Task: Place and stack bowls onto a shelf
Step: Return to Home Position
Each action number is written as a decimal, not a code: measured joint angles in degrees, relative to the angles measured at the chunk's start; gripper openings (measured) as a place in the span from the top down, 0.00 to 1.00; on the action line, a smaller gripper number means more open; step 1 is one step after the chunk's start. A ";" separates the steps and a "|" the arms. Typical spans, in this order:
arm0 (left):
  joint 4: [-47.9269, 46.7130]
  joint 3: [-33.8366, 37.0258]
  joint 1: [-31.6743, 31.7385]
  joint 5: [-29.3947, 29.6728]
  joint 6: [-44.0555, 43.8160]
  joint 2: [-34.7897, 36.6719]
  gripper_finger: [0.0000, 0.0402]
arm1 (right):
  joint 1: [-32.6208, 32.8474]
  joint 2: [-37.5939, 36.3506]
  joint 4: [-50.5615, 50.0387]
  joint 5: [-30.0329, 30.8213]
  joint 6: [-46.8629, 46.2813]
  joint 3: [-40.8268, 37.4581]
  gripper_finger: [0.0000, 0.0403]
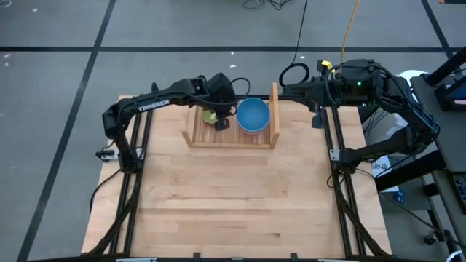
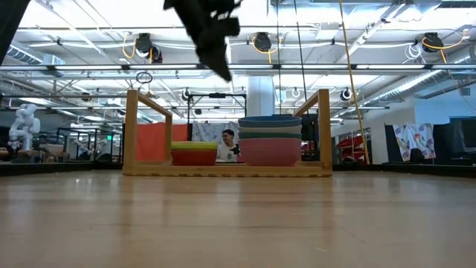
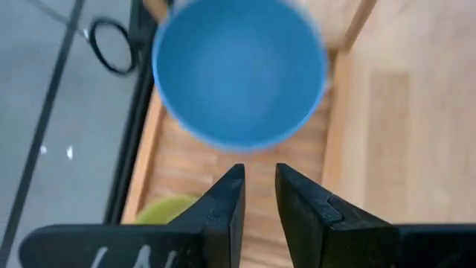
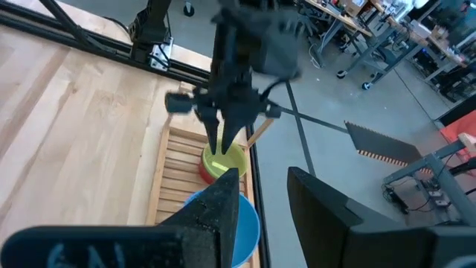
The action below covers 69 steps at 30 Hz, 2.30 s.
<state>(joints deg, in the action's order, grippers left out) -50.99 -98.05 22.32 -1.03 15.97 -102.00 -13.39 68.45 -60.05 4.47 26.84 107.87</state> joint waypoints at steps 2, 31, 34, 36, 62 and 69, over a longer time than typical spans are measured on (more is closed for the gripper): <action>-1.31 -3.74 -1.12 -0.23 0.10 0.00 0.79 | 0.00 -0.30 -0.04 0.14 1.63 0.00 0.73; -13.02 -21.25 -6.70 -0.43 -5.57 21.24 0.79 | -0.02 -14.54 4.36 4.46 -2.49 0.07 0.73; -13.53 -21.25 -7.09 -0.43 -5.57 23.31 0.79 | -0.02 -14.52 4.02 4.46 -4.63 0.07 0.73; -15.01 -21.24 -7.07 -0.43 -5.27 24.68 0.79 | -0.02 -14.56 3.94 4.52 -6.11 0.07 0.73; -28.60 -16.33 -7.05 -2.43 -12.10 42.22 0.79 | -0.02 -30.88 -9.56 4.79 -23.18 -0.88 0.73; -22.27 -4.57 -7.05 -3.79 -13.39 48.86 0.79 | -0.02 -34.98 -7.39 4.74 -25.05 -10.06 0.73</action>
<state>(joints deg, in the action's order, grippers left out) -73.27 -102.62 15.27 -4.82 2.58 -53.13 -13.41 33.47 -67.44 9.21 1.78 97.81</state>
